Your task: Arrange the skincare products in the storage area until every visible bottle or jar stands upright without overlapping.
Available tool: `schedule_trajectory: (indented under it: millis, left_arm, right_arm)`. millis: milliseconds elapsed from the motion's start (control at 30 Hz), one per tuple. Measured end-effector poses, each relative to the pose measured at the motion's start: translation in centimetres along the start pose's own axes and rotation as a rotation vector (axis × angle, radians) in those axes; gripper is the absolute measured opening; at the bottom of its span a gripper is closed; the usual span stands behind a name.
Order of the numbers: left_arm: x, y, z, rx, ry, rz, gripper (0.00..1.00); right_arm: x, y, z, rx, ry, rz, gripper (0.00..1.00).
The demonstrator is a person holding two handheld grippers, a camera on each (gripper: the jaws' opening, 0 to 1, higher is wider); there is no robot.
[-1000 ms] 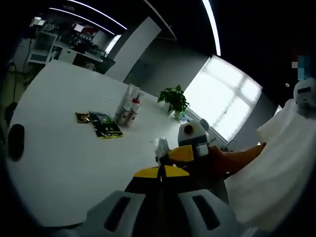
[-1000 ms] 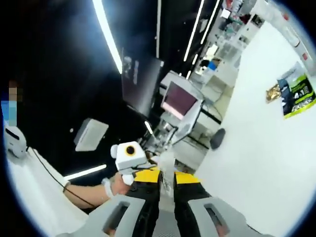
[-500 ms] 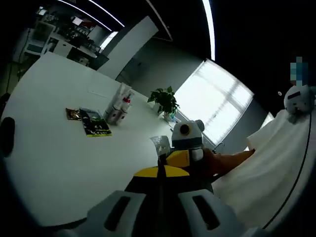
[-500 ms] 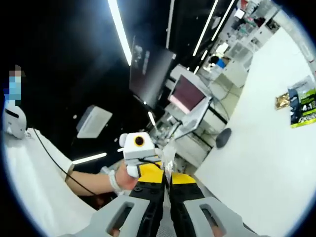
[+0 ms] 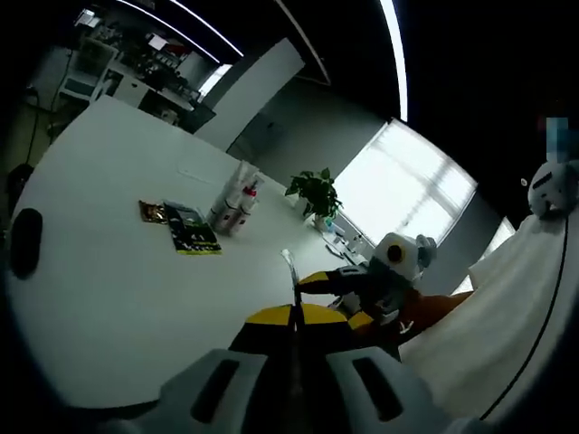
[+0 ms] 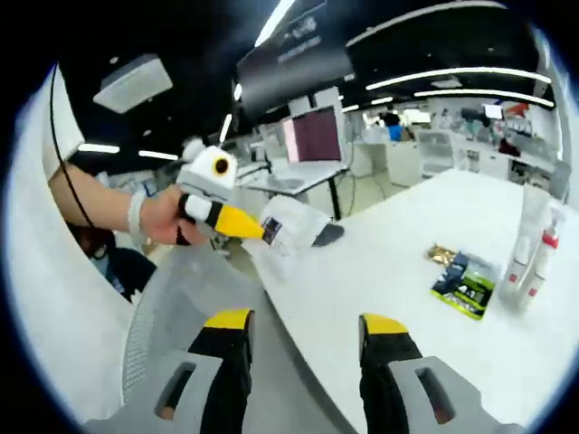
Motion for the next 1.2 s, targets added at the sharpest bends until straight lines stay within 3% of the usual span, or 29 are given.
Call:
schedule_trajectory:
  millis: [100,200,267,467,567,667,767,1067,1200]
  left_arm:
    - [-0.2,-0.1,-0.1,0.011,0.017,-0.011,0.00]
    - [-0.2,0.0,0.0,0.025,0.018,-0.007,0.00]
    - [-0.3,0.2,-0.2,0.031,0.027,0.001,0.00]
    - [-0.5,0.4,-0.6,0.051,0.044,0.022,0.00]
    - [0.1,0.6,-0.9,0.071,0.005,0.086,0.00]
    - [1.0,1.4,-0.9,0.098,-0.102,0.208,0.00]
    - [0.1,3.2,-0.4,0.120,-0.089,0.228,0.00]
    - [-1.9,5.0,-2.1,0.171,0.031,0.308,0.00]
    - [-1.9,6.1,-2.4,0.177,0.075,0.320,0.00]
  right_arm:
    - [-0.4,-0.2,-0.1,-0.031,-0.003,-0.002,0.53]
    - [-0.8,-0.3,-0.2,-0.062,0.019,0.049,0.51]
    - [-1.7,-0.4,-0.6,-0.072,0.067,0.082,0.49]
    - [-2.5,-1.5,-1.1,-0.140,0.129,0.176,0.43]
    - [-3.7,-2.2,-1.1,-0.174,0.200,0.185,0.41]
    - [-3.6,-2.5,-1.2,-0.211,0.202,0.261,0.38]
    - [-3.5,-2.5,-1.2,-0.227,0.204,0.305,0.37]
    - [-3.3,-3.2,-1.1,-0.272,0.203,0.305,0.33]
    - [-3.2,-3.5,-1.1,-0.291,0.207,0.312,0.32]
Point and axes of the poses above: the point that each gripper's makers call its tool centre point, and the gripper's own axes: z roughly backward along the fingers, y roughly to its left, x roughly out of its top, the point moved 4 cm from there along z, roughly backward along the fingers, and after that the axes turned 14 degrees about -z, right-handed, at the moved point
